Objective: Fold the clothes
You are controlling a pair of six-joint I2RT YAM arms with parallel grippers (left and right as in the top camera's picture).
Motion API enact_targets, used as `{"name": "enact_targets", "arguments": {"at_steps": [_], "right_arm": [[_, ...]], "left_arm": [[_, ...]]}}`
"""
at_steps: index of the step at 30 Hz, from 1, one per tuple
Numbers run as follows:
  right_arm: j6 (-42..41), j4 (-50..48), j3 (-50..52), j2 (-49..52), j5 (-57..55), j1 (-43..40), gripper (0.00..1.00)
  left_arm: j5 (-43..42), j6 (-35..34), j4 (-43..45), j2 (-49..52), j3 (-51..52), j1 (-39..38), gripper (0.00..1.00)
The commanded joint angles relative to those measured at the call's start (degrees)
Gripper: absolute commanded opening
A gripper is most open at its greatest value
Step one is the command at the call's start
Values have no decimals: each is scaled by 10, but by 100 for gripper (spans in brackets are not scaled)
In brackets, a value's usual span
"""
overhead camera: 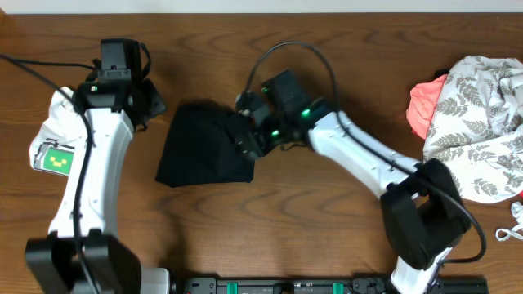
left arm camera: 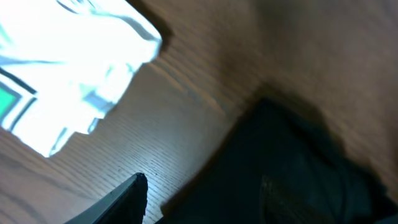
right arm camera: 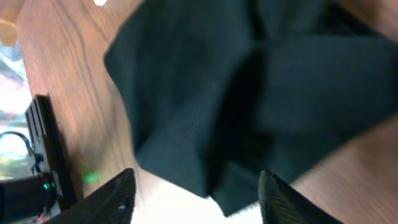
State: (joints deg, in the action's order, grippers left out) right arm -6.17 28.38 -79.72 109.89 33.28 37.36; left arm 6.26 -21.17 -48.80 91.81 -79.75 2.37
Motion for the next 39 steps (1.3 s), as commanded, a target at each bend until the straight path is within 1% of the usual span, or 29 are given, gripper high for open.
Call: {"name": "enact_targets", "arguments": {"at_steps": [1, 6, 8, 9, 10, 11, 12, 14, 15, 19, 24, 25, 27, 28, 29, 30, 31, 33, 38, 39], "right_arm": [[-52, -12, 2, 13, -40, 29, 68], [-63, -14, 2, 37, -66, 51, 68], [-64, -14, 2, 48, -65, 53, 65], [-67, -14, 2, 52, -66, 53, 57], [-67, -13, 2, 57, -65, 53, 43], [-67, -11, 2, 61, -65, 52, 14], [-67, -9, 2, 64, -65, 52, 1], [-68, 6, 2, 66, -80, 50, 1], [-76, 19, 2, 66, -106, 49, 1], [-146, 77, 2, 66, -231, 29, 1], [-146, 101, 2, 66, -238, 3, 1], [-146, 105, 2, 66, -238, 0, 3], [-146, 109, 2, 66, -238, 1, 9], [-146, 110, 2, 66, -238, 3, 14], [-146, 111, 2, 66, -238, 6, 23], [-146, 113, 2, 66, -238, 9, 34], [-146, 114, 2, 66, -239, 12, 41], [-146, 117, 2, 66, -240, 16, 41], [-146, 119, 2, 66, -245, 10, 32], [-145, 119, 2, 66, -247, 7, 31]], "left_arm": [[-24, 12, 0, 42, 1, 3, 58], [-40, 14, -2, 78, 1, 3, 58], [-48, 21, -2, 87, 2, 3, 58], [-48, 21, -2, 90, 3, 3, 58], [-48, 21, -2, 93, 6, 3, 58], [-48, 21, -3, 96, 9, 3, 59], [-48, 22, -3, 99, 13, 3, 58], [-48, 23, -2, 106, 23, 3, 58], [-48, 23, -2, 109, 28, 3, 58], [-58, 23, -2, 123, 45, 3, 58], [-74, 22, 2, 138, 57, 3, 58], [-74, 23, 2, 142, 57, 3, 58], [-74, 23, 2, 146, 57, 2, 58], [-74, 23, 2, 146, 57, 1, 58], [-74, 23, 2, 146, 57, 1, 58], [-74, 23, 3, 146, 56, 1, 58], [-74, 23, 4, 145, 56, 1, 58], [-74, 23, 5, 142, 56, 1, 58], [-74, 36, 4, 122, 55, 1, 58], [-73, 41, 4, 115, 53, 1, 58]]}}
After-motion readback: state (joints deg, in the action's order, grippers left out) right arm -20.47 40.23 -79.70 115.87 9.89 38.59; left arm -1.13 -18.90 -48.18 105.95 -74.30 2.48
